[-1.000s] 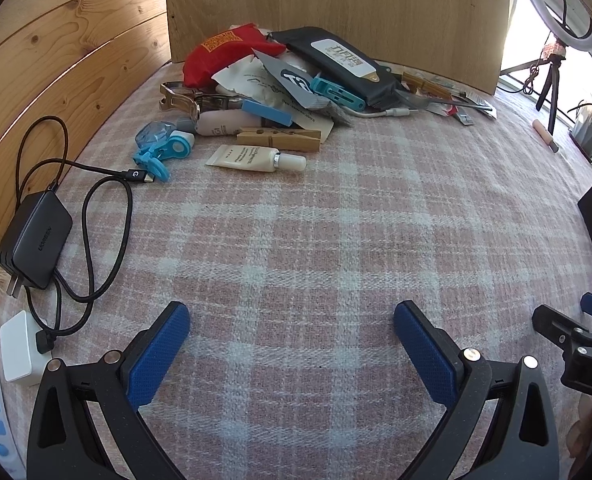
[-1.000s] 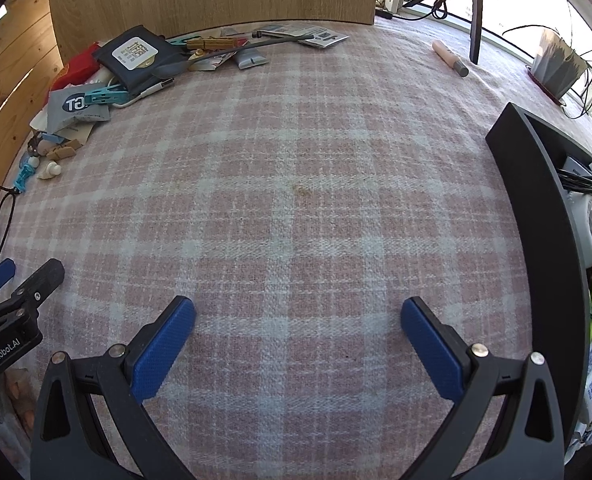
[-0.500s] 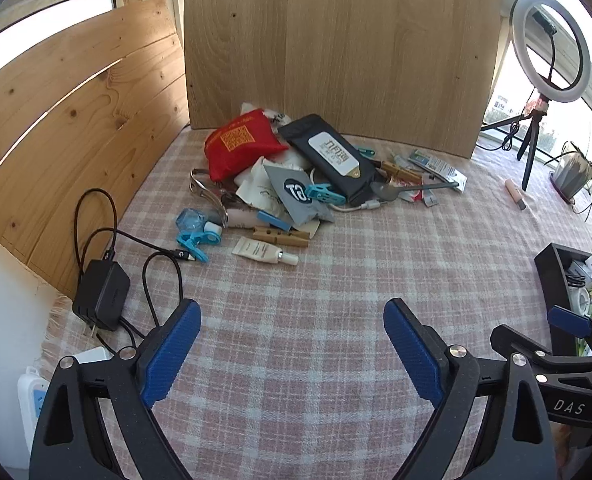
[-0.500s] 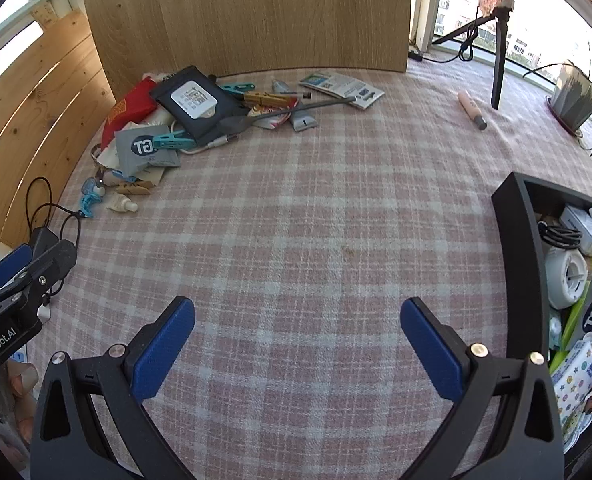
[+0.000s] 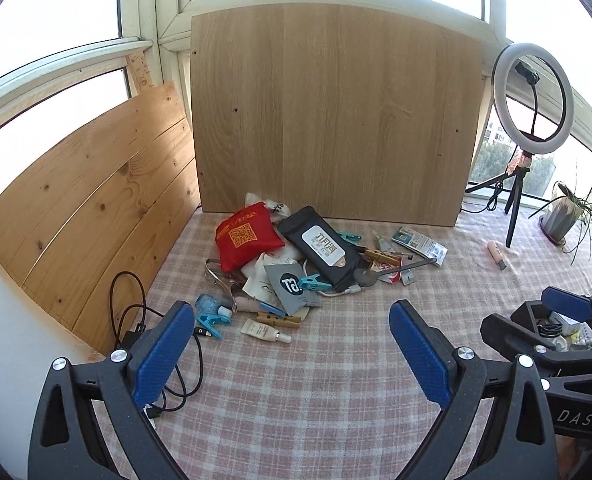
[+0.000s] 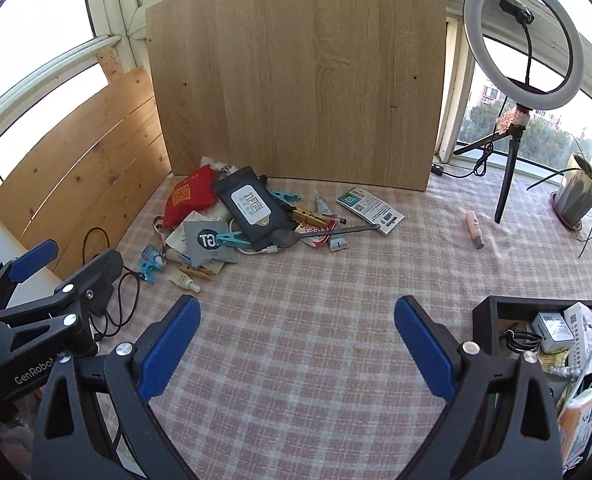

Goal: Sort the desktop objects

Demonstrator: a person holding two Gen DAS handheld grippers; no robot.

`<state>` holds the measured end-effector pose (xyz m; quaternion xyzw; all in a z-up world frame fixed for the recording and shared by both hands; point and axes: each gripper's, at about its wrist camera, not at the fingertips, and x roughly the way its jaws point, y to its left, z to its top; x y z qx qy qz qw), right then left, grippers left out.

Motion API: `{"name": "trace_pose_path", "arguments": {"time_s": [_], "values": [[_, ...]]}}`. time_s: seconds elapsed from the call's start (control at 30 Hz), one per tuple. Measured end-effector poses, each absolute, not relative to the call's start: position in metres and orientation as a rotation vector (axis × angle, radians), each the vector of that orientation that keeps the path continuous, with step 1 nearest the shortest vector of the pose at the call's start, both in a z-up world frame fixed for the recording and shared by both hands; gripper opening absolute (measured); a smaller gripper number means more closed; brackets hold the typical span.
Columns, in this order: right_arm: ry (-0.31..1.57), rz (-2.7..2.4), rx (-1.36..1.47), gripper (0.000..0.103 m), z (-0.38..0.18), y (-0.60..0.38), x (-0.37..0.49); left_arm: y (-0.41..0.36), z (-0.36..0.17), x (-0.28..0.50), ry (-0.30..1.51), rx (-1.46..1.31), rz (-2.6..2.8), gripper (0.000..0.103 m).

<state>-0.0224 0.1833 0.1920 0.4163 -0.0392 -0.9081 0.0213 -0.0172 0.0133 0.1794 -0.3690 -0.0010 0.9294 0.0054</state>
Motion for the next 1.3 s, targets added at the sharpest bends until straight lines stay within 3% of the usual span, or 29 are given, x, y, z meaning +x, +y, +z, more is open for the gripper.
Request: {"name": "trace_pose_path", "arguments": {"time_s": [0.27, 0.3, 0.37, 0.43, 0.73, 1.07, 1.3], "values": [[-0.114, -2.780, 1.257, 0.091, 0.209, 0.194, -0.059, -0.037, 0.184, -0.065, -0.145, -1.241, 2.910, 0.098], [-0.118, -2.771, 1.261, 0.089, 0.209, 0.196, -0.066, -0.045, 0.183, -0.074, -0.149, -1.256, 2.908, 0.098], [-0.141, -2.728, 1.290, 0.072, 0.208, 0.198, -0.085, -0.058, 0.180, -0.093, -0.164, -1.297, 2.896, 0.098], [-0.184, -2.666, 1.323, 0.067, 0.204, 0.200, -0.107, -0.068, 0.176, -0.111, -0.195, -1.341, 2.875, 0.098], [-0.168, -2.476, 1.431, 0.067, 0.170, 0.167, -0.219, -0.105, 0.127, -0.198, -0.482, -1.566, 2.709, 0.098], [-0.316, -2.331, 1.602, 0.067, 0.096, 0.139, -0.316, -0.121, 0.067, -0.296, -0.609, -1.772, 2.636, 0.098], [-0.332, -2.273, 1.687, 0.067, 0.055, 0.114, -0.352, -0.122, 0.031, -0.317, -0.642, -1.883, 2.565, 0.097]]}}
